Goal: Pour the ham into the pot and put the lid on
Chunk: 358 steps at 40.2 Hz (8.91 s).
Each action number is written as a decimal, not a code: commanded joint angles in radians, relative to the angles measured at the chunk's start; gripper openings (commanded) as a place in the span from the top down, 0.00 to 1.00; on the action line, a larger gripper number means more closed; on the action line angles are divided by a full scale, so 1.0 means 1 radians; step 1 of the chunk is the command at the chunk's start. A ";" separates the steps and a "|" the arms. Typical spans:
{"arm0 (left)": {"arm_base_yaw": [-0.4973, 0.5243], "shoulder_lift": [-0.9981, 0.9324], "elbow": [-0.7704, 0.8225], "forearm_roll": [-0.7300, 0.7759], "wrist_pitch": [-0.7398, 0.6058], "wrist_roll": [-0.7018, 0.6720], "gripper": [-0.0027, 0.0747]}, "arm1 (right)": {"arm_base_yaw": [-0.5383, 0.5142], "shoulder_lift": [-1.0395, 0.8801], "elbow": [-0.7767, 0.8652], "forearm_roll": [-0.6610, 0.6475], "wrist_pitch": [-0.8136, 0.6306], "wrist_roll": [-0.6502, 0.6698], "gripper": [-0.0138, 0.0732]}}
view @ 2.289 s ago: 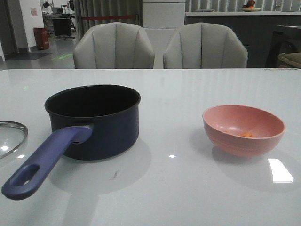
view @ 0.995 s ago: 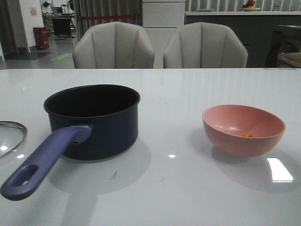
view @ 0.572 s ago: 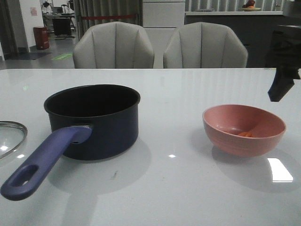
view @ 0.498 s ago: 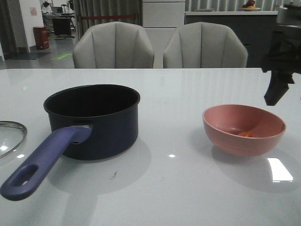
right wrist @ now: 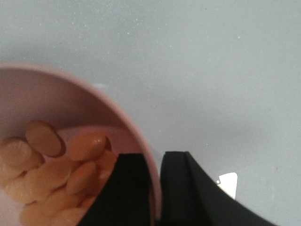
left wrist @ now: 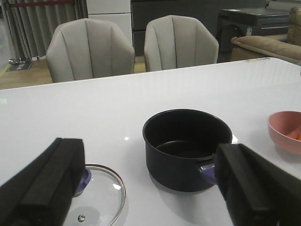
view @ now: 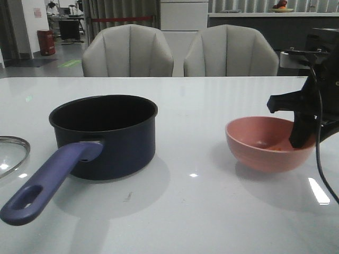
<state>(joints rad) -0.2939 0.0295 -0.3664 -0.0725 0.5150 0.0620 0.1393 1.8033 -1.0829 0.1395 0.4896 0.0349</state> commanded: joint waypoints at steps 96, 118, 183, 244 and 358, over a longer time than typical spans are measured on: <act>-0.008 0.011 -0.026 -0.011 -0.070 0.004 0.18 | 0.509 0.108 -0.062 -0.076 -1.642 -0.792 0.68; -0.008 0.011 -0.026 -0.011 -0.070 0.004 0.18 | 0.537 0.194 -0.060 -0.178 -1.776 -1.254 0.68; -0.008 0.011 -0.026 -0.011 -0.070 0.004 0.18 | 0.403 -0.216 -0.262 0.486 -0.255 -0.661 0.69; -0.008 0.011 -0.026 -0.011 -0.070 0.004 0.18 | -0.091 0.011 -0.167 0.229 0.166 -0.375 0.69; -0.006 0.169 -0.082 0.000 -0.091 -0.073 0.13 | 0.085 -1.640 0.897 0.180 -0.313 -0.360 0.66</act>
<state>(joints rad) -0.2939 0.1240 -0.3993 -0.0708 0.5041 0.0377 0.2228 0.1537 -0.1601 0.3087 0.2508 -0.3221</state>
